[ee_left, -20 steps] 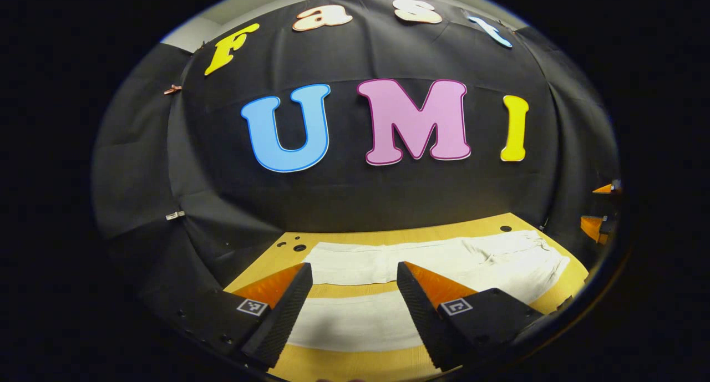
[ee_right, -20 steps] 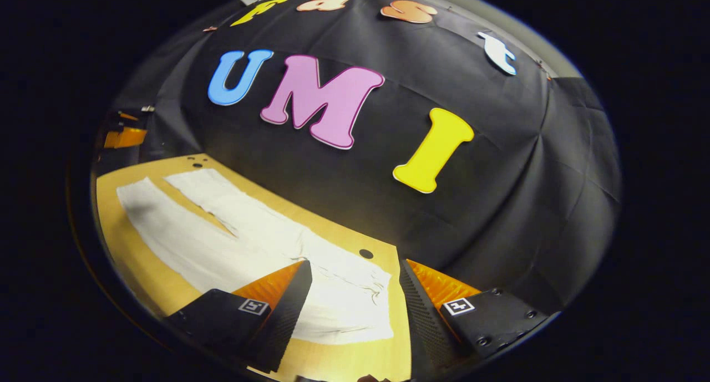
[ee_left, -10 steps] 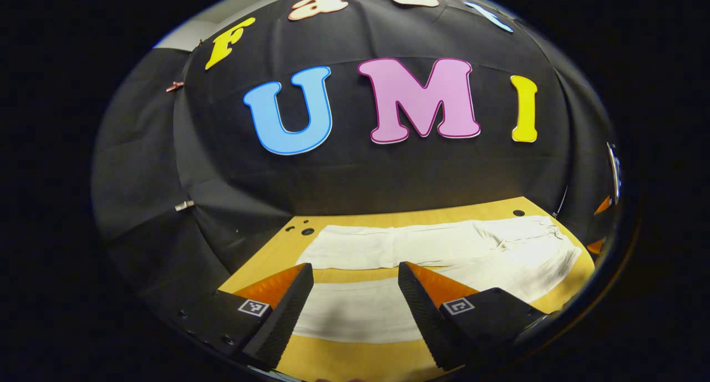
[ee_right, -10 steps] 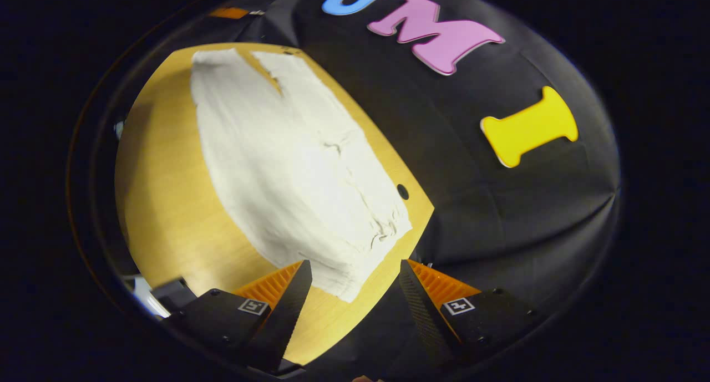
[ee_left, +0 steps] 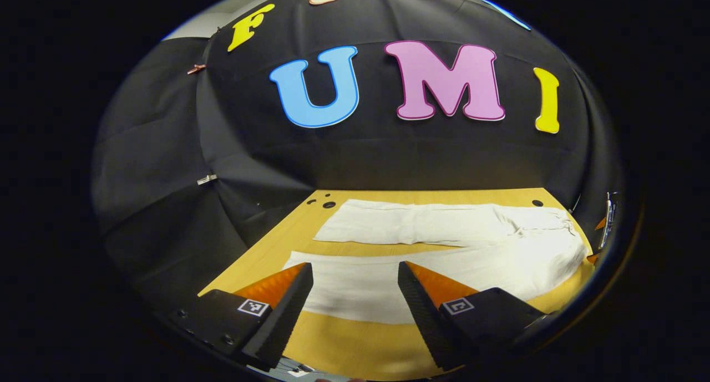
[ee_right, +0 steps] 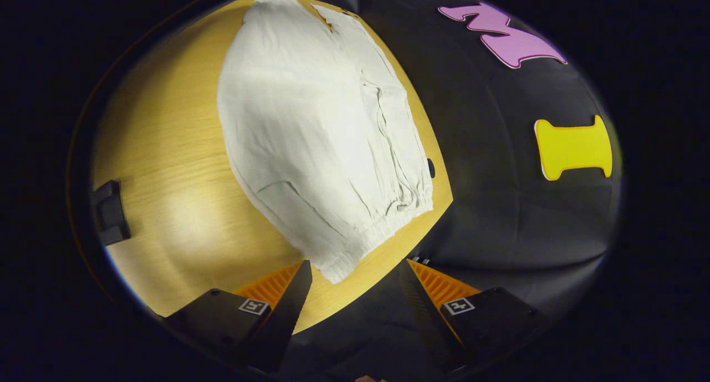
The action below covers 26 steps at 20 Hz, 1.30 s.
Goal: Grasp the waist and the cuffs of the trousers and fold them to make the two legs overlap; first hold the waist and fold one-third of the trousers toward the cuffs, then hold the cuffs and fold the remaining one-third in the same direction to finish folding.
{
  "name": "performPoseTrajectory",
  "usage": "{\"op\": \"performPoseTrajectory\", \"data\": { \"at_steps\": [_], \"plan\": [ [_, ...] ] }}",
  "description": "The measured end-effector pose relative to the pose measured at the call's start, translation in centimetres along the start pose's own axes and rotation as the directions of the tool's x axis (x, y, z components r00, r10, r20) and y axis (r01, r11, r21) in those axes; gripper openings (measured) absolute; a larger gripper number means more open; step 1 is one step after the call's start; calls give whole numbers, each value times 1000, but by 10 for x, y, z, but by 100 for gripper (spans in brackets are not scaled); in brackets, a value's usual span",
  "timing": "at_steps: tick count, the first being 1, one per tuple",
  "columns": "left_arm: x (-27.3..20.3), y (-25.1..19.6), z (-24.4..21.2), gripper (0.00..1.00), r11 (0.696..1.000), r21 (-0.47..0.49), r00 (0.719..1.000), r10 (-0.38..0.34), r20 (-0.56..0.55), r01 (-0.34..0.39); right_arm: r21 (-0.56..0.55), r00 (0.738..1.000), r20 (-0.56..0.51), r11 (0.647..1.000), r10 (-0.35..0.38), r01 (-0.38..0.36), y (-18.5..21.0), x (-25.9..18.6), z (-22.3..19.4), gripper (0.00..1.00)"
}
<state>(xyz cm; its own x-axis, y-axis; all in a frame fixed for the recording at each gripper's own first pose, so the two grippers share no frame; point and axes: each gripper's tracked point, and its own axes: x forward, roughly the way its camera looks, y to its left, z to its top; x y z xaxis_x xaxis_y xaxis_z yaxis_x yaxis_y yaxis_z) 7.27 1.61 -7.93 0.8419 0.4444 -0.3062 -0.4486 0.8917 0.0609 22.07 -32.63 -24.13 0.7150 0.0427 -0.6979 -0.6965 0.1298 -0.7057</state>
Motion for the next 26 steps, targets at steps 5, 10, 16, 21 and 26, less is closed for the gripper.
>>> {"op": "performPoseTrajectory", "data": {
  "at_steps": [5,10,16,21,26],
  "plan": [
    [-7,17,-11,98,998,-5,998,60,-30,-60,-134,1000,-10,991,13,-14,9,30,5,98],
    [-10,27,-25,98,995,-21,994,96,-59,-97,-180,999,-16,983,-36,32,0,42,13,92],
    [-9,33,-44,97,992,47,989,121,-91,-117,-101,997,-69,994,39,-46,15,48,8,61],
    [-11,43,-74,98,991,58,979,131,-157,-123,-135,990,-110,986,84,-99,16,60,8,27],
    [6,83,-106,98,959,255,964,178,-196,-125,-99,979,-118,979,168,-179,18,57,9,5]
  ]
}}
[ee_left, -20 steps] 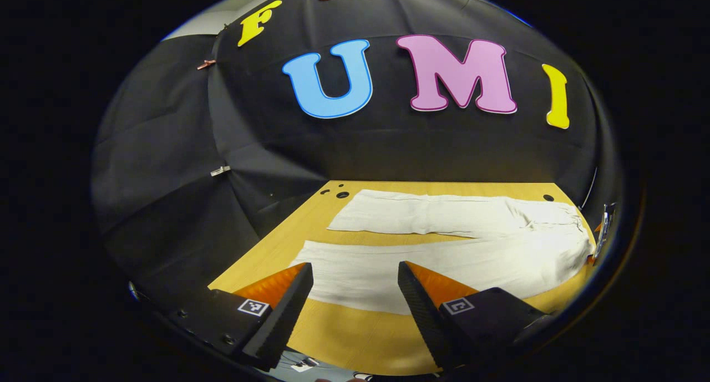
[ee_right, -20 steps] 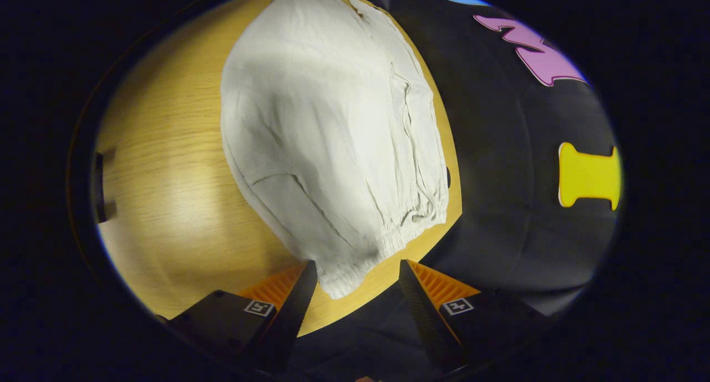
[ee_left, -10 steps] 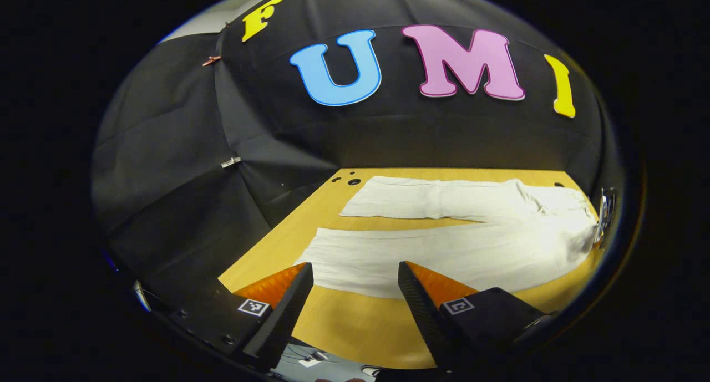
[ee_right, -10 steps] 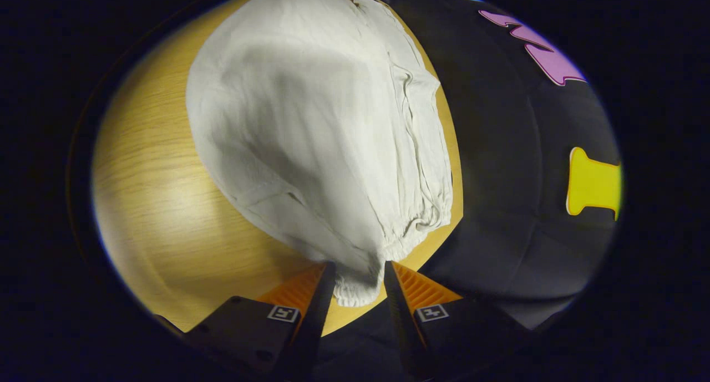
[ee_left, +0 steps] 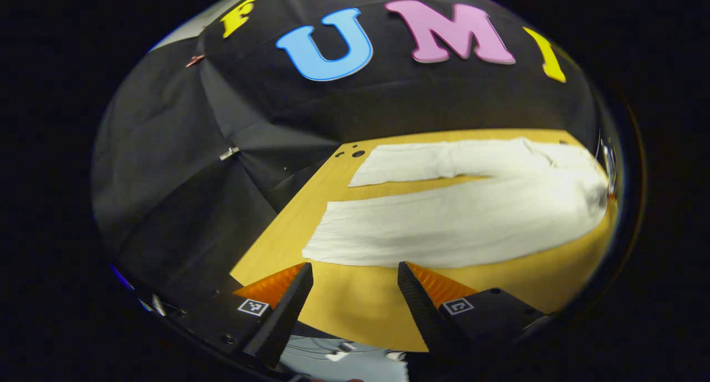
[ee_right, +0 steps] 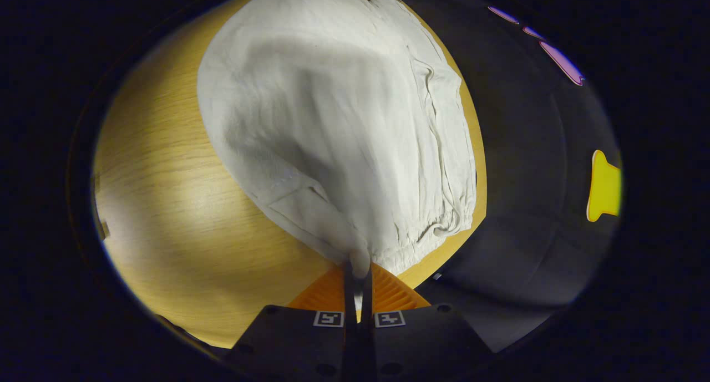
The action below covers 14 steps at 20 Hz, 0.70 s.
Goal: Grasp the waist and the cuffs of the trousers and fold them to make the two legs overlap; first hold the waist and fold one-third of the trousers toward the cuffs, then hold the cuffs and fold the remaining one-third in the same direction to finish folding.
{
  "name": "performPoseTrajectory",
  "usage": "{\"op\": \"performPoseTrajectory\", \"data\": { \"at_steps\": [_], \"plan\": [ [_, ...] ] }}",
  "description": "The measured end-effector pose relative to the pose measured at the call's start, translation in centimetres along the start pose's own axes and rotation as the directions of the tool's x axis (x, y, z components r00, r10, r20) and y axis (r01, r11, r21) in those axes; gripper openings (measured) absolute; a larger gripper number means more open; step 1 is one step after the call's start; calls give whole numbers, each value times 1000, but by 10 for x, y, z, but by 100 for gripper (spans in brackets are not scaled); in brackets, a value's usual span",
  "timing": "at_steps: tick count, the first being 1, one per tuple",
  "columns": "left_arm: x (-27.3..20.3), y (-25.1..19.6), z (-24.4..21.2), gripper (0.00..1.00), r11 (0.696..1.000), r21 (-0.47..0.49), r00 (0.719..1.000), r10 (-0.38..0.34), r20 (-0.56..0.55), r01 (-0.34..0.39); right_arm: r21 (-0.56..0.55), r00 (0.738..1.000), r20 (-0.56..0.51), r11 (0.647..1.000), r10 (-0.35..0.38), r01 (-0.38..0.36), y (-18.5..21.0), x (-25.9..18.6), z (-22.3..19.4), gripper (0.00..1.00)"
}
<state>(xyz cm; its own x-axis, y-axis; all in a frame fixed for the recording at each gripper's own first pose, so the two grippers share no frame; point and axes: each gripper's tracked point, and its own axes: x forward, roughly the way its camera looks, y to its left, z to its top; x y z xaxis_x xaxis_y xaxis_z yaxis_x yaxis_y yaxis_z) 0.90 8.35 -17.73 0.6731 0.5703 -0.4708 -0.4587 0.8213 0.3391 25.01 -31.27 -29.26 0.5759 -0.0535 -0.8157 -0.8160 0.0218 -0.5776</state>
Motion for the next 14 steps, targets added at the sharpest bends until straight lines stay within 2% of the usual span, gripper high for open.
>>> {"op": "performPoseTrajectory", "data": {
  "at_steps": [2,5,9,12,14],
  "plan": [
    [23,18,-22,97,985,170,1000,14,-23,-10,-13,1000,3,1000,18,-18,-3,2,2,5],
    [55,45,-45,97,931,365,998,14,-59,8,-37,1000,10,999,11,-11,-1,-1,0,5],
    [95,56,-54,97,814,577,994,-14,-105,73,-66,1000,1,998,8,-8,-1,0,0,5],
    [122,50,-56,96,716,689,990,-22,-140,113,-68,1000,-5,998,9,-10,-1,-1,0,5],
    [143,45,-54,96,662,736,988,-47,-149,143,-75,1000,0,997,13,-13,-1,-1,0,5]
  ]
}}
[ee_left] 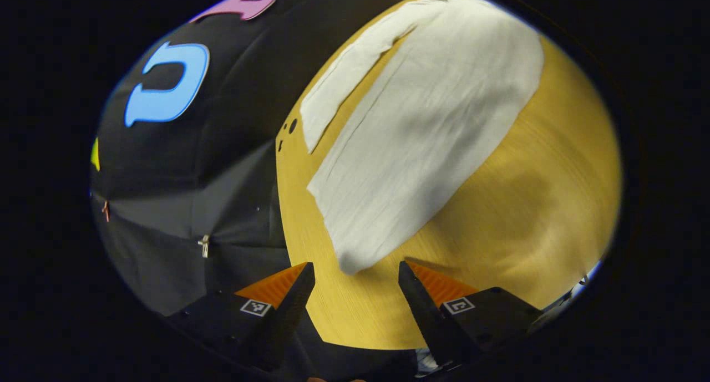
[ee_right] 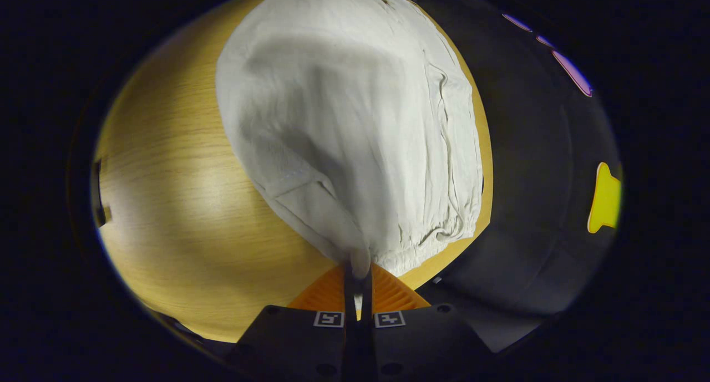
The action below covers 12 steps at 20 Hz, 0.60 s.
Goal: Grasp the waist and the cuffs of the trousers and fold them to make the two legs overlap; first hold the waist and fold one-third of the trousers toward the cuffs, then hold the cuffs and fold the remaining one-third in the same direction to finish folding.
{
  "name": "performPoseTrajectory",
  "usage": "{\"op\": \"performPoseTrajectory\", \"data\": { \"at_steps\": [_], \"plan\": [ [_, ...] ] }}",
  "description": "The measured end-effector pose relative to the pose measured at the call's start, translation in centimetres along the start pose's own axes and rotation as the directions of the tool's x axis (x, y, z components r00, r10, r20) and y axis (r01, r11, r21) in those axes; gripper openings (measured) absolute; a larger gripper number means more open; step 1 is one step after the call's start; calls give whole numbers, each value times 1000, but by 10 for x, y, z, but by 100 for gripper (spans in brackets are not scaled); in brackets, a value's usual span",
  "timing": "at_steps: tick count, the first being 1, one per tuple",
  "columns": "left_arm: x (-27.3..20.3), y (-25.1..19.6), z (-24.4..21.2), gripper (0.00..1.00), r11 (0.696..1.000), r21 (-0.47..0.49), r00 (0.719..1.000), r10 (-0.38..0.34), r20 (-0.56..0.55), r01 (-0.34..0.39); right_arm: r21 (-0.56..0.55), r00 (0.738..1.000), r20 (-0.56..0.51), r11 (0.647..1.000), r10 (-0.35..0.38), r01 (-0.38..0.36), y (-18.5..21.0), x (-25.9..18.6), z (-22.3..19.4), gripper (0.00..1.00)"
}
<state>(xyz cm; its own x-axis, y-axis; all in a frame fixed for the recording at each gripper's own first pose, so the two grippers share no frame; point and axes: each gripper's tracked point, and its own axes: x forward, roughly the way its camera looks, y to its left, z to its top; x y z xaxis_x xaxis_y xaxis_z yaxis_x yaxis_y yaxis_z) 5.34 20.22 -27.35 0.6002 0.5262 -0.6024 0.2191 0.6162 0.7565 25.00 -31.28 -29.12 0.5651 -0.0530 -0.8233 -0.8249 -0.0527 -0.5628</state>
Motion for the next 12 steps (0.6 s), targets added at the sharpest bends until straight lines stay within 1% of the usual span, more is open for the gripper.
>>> {"op": "performPoseTrajectory", "data": {
  "at_steps": [2,3,4,5,6,7,8,9,10,11,12],
  "plan": [
    [16,3,7,95,996,89,1000,-30,9,29,-1,1000,-2,1000,4,-4,0,0,0,5],
    [21,4,11,91,990,132,998,-54,14,52,-3,1000,-4,1000,4,-4,0,0,0,5],
    [27,4,14,87,978,192,997,-80,19,75,-6,1000,-4,1000,3,-3,0,0,0,5],
    [31,5,19,86,965,245,995,-100,27,91,-8,1000,-1,1000,1,-1,0,0,1,5],
    [35,5,20,79,949,293,992,-127,26,113,-12,1000,4,1000,0,1,0,0,0,5],
    [37,3,21,76,935,326,988,-153,25,136,-11,1000,7,1000,0,0,-1,0,0,5],
    [40,3,23,65,924,348,985,-173,22,155,-6,1000,9,1000,3,-3,0,0,0,5],
    [42,3,23,63,921,351,983,-185,11,170,2,1000,8,1000,7,-7,0,0,1,5],
    [42,2,20,48,924,331,980,-198,-18,192,4,1000,7,1000,8,-8,0,0,1,5],
    [41,0,19,43,927,309,977,-213,-32,212,0,1000,7,1000,5,-5,0,-1,0,5],
    [43,-3,20,41,927,294,973,-228,-45,232,-6,1000,7,1000,1,-1,-1,-1,1,5]
  ]
}}
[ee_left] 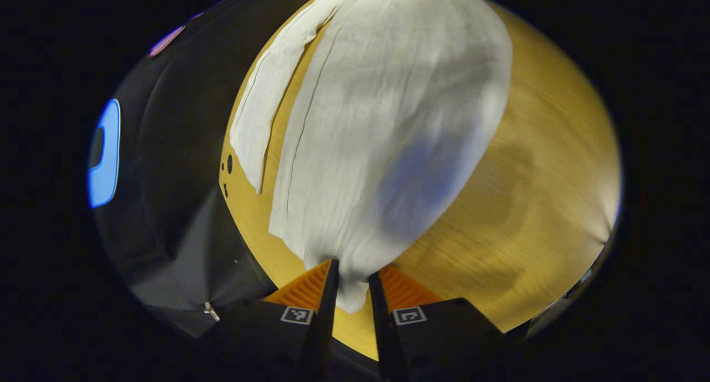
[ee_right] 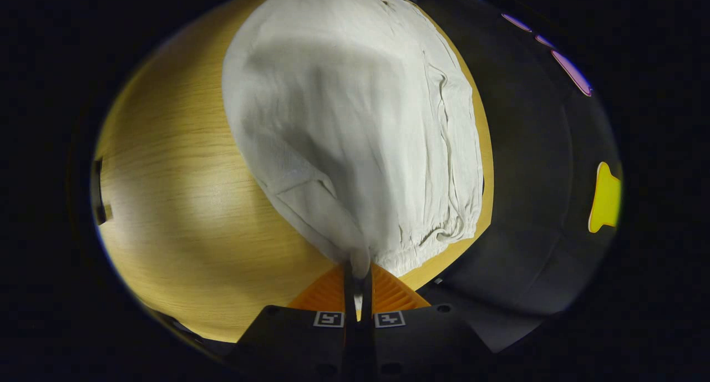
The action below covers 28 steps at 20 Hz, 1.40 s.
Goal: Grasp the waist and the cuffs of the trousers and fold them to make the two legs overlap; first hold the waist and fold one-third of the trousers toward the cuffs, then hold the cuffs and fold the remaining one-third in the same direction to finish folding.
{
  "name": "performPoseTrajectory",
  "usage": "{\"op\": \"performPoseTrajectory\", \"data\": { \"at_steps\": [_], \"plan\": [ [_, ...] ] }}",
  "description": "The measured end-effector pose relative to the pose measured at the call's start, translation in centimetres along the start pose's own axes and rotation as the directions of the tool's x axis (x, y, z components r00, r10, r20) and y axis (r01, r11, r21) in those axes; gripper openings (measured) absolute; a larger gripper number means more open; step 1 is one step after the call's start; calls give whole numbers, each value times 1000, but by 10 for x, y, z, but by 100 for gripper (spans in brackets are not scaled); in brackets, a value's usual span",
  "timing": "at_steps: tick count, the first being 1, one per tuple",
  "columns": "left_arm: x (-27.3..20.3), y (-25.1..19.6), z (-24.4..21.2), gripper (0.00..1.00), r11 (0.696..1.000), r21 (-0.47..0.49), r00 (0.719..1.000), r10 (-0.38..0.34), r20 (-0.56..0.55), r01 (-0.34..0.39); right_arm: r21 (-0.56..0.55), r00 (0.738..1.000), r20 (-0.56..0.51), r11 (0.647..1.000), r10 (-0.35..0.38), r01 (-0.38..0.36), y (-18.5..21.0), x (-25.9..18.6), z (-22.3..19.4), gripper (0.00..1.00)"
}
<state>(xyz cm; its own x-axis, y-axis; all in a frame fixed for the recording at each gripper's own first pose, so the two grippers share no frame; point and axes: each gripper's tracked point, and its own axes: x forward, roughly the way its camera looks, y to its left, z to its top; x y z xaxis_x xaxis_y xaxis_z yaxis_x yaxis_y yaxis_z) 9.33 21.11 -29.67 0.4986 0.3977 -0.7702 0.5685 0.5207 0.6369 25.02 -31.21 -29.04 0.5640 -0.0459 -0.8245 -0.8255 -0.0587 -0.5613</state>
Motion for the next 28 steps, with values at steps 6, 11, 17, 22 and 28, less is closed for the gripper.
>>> {"op": "performPoseTrajectory", "data": {
  "at_steps": [6,11,17,22,28],
  "plan": [
    [5,6,0,8,999,-16,1000,29,-9,-29,2,1000,1,1000,-12,12,-1,-1,-1,5],
    [-6,2,4,6,982,-184,999,52,-1,-51,132,998,-3,989,-63,62,-18,-11,-4,5],
    [-31,22,18,6,880,-465,992,125,18,-103,433,978,5,882,-209,186,-76,-42,1,5],
    [-55,76,35,5,710,-692,976,215,41,-128,658,968,-8,728,-250,194,-123,-56,8,5],
    [-65,172,78,5,535,-841,947,304,104,-80,851,953,-4,499,-304,163,-195,-38,27,5]
  ]
}}
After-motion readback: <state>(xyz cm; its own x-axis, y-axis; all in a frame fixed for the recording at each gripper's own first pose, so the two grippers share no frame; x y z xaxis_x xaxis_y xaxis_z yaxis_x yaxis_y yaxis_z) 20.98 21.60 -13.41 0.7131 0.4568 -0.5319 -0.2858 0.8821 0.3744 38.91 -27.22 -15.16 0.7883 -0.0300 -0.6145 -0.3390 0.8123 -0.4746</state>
